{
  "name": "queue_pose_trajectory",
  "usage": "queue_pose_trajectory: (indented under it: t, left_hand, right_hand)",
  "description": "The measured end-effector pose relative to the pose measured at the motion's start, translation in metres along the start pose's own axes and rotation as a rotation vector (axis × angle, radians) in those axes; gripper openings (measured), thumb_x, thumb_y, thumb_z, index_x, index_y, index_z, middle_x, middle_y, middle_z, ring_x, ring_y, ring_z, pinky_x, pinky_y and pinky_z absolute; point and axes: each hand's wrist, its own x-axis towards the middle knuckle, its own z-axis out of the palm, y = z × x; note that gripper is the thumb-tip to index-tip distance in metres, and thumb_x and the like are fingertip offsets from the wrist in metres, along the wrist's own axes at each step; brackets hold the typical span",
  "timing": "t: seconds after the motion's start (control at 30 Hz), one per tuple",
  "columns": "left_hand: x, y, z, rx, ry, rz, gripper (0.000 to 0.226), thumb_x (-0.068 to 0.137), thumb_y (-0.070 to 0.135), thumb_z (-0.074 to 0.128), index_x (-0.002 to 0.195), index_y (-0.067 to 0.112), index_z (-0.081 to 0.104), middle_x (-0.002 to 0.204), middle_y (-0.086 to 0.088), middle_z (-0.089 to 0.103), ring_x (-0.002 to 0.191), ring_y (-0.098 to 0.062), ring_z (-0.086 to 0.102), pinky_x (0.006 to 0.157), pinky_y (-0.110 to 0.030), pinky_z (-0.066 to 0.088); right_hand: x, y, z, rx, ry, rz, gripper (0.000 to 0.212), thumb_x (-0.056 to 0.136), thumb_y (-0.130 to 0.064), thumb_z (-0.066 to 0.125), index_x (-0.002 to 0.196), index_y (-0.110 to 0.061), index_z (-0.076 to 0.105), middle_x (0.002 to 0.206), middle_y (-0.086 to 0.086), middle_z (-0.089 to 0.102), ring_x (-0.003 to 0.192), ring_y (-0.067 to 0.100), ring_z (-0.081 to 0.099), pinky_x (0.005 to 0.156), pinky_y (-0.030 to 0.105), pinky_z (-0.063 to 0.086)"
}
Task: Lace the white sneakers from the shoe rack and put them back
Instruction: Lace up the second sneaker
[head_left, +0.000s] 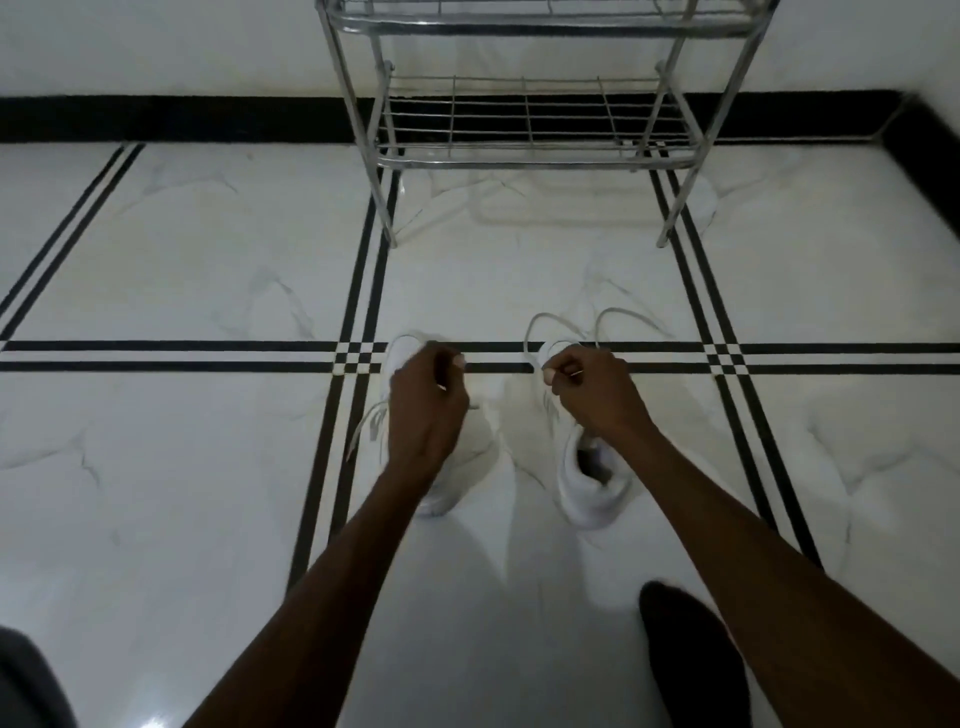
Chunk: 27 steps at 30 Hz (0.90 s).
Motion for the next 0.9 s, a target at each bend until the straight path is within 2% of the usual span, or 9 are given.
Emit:
queue_pose_trajectory:
  t: [0.13,0.23,0.3,0.4,0.5,0.63,0.7,0.77,0.9]
  left_hand:
    - [-0.020,0.022,0.063,0.009,-0.357,-0.164,0.027,0.092,0.035,0.068,0.099,0.010,0.075,0.093,-0.004,0.077,0.086,-0.020,0.072,0.082,-0.035,0.057]
    - [-0.032,0.024,0.096,0.018,-0.489,-0.218,0.048,0.084,0.043,0.077,0.119,0.012,0.070,0.115,-0.007,0.070,0.101,-0.021,0.068,0.091,-0.041,0.058]
    - [-0.036,0.025,0.108,0.036,-0.483,-0.196,0.056,0.081,0.044,0.079,0.125,0.012,0.067,0.120,-0.008,0.065,0.105,-0.023,0.066,0.093,-0.042,0.057]
    - [-0.036,0.024,0.108,0.030,-0.415,-0.130,0.044,0.085,0.042,0.074,0.123,0.020,0.069,0.115,-0.007,0.067,0.101,-0.023,0.068,0.090,-0.042,0.058]
    - [-0.032,0.022,0.102,0.099,-0.449,-0.081,0.036,0.090,0.042,0.066,0.123,0.026,0.070,0.121,-0.005,0.066,0.107,-0.023,0.066,0.093,-0.043,0.056]
    - [-0.027,0.022,0.085,0.113,-0.481,-0.122,0.043,0.078,0.058,0.057,0.110,0.032,0.069,0.115,0.002,0.067,0.097,-0.020,0.071,0.089,-0.043,0.055]
    - [-0.025,0.017,0.079,0.107,-0.443,-0.132,0.034,0.076,0.057,0.060,0.097,0.031,0.069,0.106,0.007,0.069,0.086,-0.014,0.073,0.086,-0.039,0.055]
    - [-0.021,0.011,0.075,0.087,-0.377,-0.144,0.016,0.082,0.039,0.069,0.090,0.026,0.072,0.098,0.007,0.074,0.080,-0.011,0.073,0.085,-0.039,0.056]
    - [-0.016,-0.002,0.068,0.064,-0.302,-0.042,0.007,0.084,0.018,0.075,0.079,0.013,0.075,0.080,-0.002,0.076,0.075,-0.017,0.071,0.076,-0.038,0.058]
  right_hand:
    - [-0.005,0.033,-0.034,-0.155,0.096,0.072,0.012,0.088,-0.015,0.066,0.090,-0.006,0.073,0.091,0.010,0.075,0.086,0.022,0.069,0.073,0.022,0.043]
    - [-0.015,0.057,-0.046,-0.211,0.116,0.198,0.039,0.090,-0.038,0.066,0.072,-0.003,0.069,0.074,0.012,0.072,0.069,0.022,0.065,0.066,0.027,0.042]
    - [-0.019,0.070,-0.050,-0.138,0.023,0.276,0.050,0.087,-0.050,0.065,0.067,-0.004,0.067,0.068,0.010,0.070,0.063,0.020,0.064,0.066,0.033,0.049]
    - [-0.026,0.078,-0.040,0.084,-0.083,0.286,0.041,0.082,-0.053,0.071,0.099,-0.016,0.074,0.095,0.003,0.076,0.090,0.019,0.070,0.086,0.043,0.059]
    - [-0.030,0.070,-0.028,0.125,-0.055,0.213,0.041,0.081,-0.044,0.076,0.114,-0.021,0.070,0.105,0.001,0.074,0.094,0.016,0.069,0.084,0.036,0.060]
    - [-0.028,0.055,-0.011,0.103,-0.020,0.130,0.027,0.086,-0.032,0.073,0.110,-0.019,0.072,0.101,-0.001,0.069,0.087,0.012,0.064,0.072,0.015,0.048]
    - [-0.023,0.050,-0.003,0.074,-0.002,0.106,0.019,0.087,-0.029,0.073,0.102,-0.018,0.072,0.100,0.001,0.072,0.081,0.009,0.063,0.070,0.016,0.047]
    - [-0.022,0.046,0.001,0.061,0.004,0.071,0.013,0.087,-0.028,0.073,0.094,-0.017,0.071,0.094,0.000,0.073,0.075,0.006,0.061,0.068,0.018,0.047]
    - [-0.023,0.043,0.010,0.035,0.010,0.029,0.009,0.088,-0.024,0.072,0.087,-0.018,0.065,0.090,0.000,0.073,0.081,0.014,0.067,0.072,0.027,0.053]
